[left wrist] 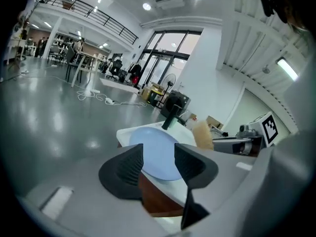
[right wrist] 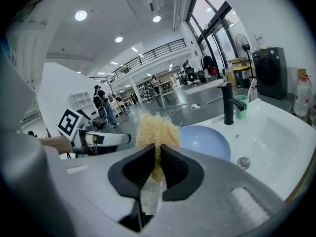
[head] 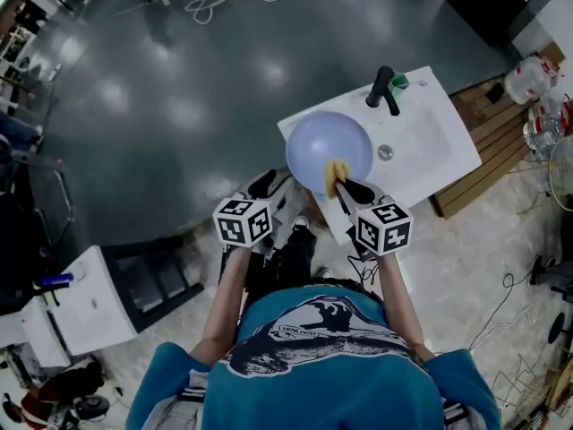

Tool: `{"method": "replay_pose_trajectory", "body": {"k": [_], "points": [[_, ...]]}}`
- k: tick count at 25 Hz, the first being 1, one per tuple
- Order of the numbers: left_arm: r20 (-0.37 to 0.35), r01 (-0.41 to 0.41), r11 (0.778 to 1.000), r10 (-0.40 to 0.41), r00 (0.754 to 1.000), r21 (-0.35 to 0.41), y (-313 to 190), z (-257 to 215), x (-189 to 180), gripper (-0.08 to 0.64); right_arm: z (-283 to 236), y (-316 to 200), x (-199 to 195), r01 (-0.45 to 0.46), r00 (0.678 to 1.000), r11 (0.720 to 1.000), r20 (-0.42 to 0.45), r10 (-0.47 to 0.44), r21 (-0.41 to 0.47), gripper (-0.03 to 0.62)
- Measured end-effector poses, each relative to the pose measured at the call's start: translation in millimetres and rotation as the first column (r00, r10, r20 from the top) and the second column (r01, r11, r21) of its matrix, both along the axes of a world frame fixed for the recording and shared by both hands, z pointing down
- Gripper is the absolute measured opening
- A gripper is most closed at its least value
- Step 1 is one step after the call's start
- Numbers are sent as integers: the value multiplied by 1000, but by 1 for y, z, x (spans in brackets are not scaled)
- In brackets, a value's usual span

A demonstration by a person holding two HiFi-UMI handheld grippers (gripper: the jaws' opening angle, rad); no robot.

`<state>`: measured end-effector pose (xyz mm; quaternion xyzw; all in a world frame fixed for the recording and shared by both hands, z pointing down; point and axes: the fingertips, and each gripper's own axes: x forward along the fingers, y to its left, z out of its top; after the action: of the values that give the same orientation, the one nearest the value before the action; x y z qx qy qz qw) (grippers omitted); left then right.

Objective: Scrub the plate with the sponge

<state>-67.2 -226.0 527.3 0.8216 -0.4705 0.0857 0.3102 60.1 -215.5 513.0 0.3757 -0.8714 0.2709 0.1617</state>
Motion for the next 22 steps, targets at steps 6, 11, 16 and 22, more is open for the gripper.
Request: {"method": "replay_pose_trajectory", "body": {"k": [6,11,16,22], "points": [[28,-68,988,72,997,-137,-40,54,-6,221,15,-47,-15,13,997,1000,-71,-15,-24,34],[-32,-96,964,91,995,-247,-58,91,-2,216,43,-84,-33,29,990,997,-137,-39,-73,34],[-129,-108,938,69,989,-328,-67,112,4,205,77,-108,-54,41,980,989,-187,-68,-141,34],[-154,-116,929,65,986,-350,-70,122,9,106,118,-114,-80,68,964,968,-233,-126,-244,34]]}}
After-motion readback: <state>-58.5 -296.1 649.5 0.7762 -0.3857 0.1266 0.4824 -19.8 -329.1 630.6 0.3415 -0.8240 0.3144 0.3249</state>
